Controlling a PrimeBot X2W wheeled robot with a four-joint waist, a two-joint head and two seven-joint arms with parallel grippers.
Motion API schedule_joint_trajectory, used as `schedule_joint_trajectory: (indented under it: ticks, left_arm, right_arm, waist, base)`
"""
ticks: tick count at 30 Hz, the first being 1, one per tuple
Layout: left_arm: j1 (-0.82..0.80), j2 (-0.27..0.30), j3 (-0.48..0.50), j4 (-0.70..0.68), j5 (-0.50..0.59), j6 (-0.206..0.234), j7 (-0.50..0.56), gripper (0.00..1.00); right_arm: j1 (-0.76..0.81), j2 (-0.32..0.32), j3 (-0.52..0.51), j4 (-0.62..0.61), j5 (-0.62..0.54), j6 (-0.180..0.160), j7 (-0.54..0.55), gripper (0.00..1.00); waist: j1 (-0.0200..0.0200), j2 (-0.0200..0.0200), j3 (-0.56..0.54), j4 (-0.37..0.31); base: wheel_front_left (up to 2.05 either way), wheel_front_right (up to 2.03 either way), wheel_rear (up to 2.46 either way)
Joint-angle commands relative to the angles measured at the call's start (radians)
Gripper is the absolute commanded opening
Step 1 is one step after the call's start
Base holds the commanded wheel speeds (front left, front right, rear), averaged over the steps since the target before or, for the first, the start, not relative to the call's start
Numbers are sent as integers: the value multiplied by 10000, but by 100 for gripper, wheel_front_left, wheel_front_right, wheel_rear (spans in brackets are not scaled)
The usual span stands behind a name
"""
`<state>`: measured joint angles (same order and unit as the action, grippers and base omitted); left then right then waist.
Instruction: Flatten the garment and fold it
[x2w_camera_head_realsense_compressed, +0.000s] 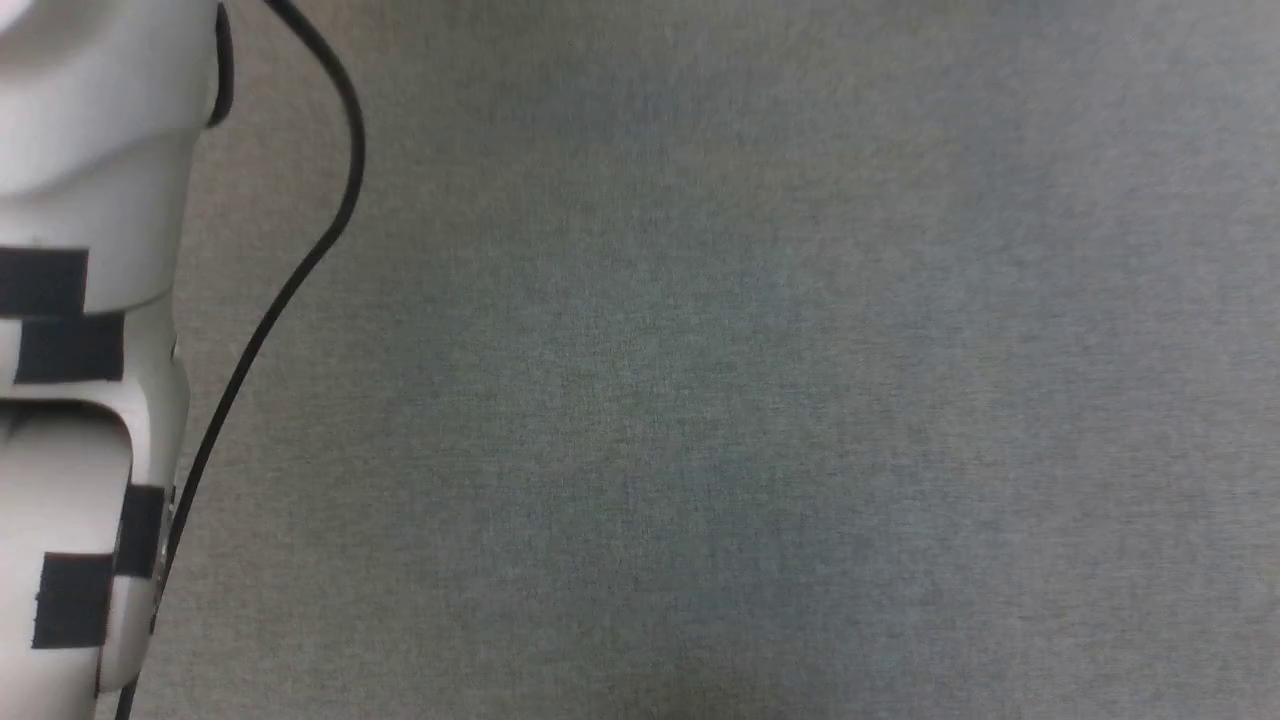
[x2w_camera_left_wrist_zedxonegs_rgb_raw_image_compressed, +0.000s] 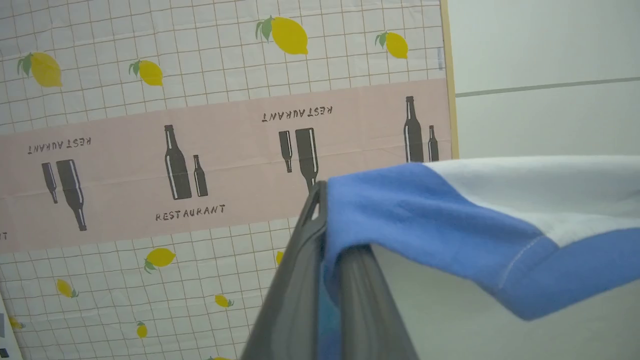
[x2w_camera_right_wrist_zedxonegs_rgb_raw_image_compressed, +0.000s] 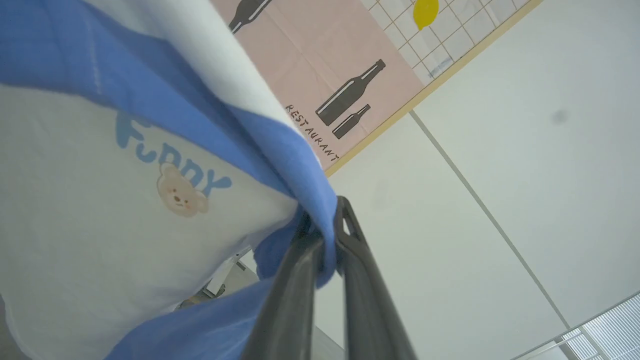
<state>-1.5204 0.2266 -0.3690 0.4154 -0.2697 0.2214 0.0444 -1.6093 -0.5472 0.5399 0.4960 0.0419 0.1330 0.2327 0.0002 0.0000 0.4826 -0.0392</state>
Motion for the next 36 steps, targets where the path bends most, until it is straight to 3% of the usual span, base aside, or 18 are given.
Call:
schedule_joint_trajectory:
  ticks: [1, 10, 18, 21, 22, 26, 31, 36]
  left_arm:
    - [-267, 33, 25, 173, 161, 51, -343, 0]
    - [233, 181, -487, 1101, 253, -825, -2302, 0]
    - [1982, 697, -994, -23, 183, -1397, -2598, 0]
    - [3280, 937, -1186, -1104, 59, -1334, -2366, 0]
    - [4692, 1180, -1274, -2324, -144, -1080, -1983, 0]
    - [6703, 1604, -1428, -3946, -292, -571, -1421, 0]
    - [9077, 2080, -1775, -5287, -287, 118, -896, 0]
    - [11775, 2447, -2594, -5670, -789, 451, 182, 0]
  right_arm:
    - [-198, 29, -25, 281, -182, -23, -233, 0]
    - [323, 235, 644, 1484, -137, -23, -1747, 0]
    - [2095, -723, 958, 371, 1120, -23, -2678, 0]
    - [3289, -1302, 711, -715, 1595, -23, -2601, 0]
    - [4591, -1794, 209, -1841, 1931, -23, -2299, 0]
    - [6721, -2050, -805, -3317, 2189, -23, -1714, 0]
    - [9729, -1594, -2248, -4818, 2001, -23, -1151, 0]
    - [13206, -696, -3334, -5855, 1615, -23, -698, 0]
  waist:
    - [-2, 0, 897, 171]
    - [-2, 0, 1849, 227]
    - [-2, 0, 1523, 334]
    - [-2, 0, 1152, 352]
    - [-2, 0, 815, 346]
    - [-2, 0, 356, 306]
    - [-2, 0, -300, 264]
    - [-2, 0, -1301, 256]
  base:
    - [0, 0, 0]
    - [0, 0, 0]
    - [0, 0, 0]
    - [0, 0, 0]
    - [0, 0, 0]
    - [0, 0, 0]
    - [0, 0, 0]
    - [0, 0, 0]
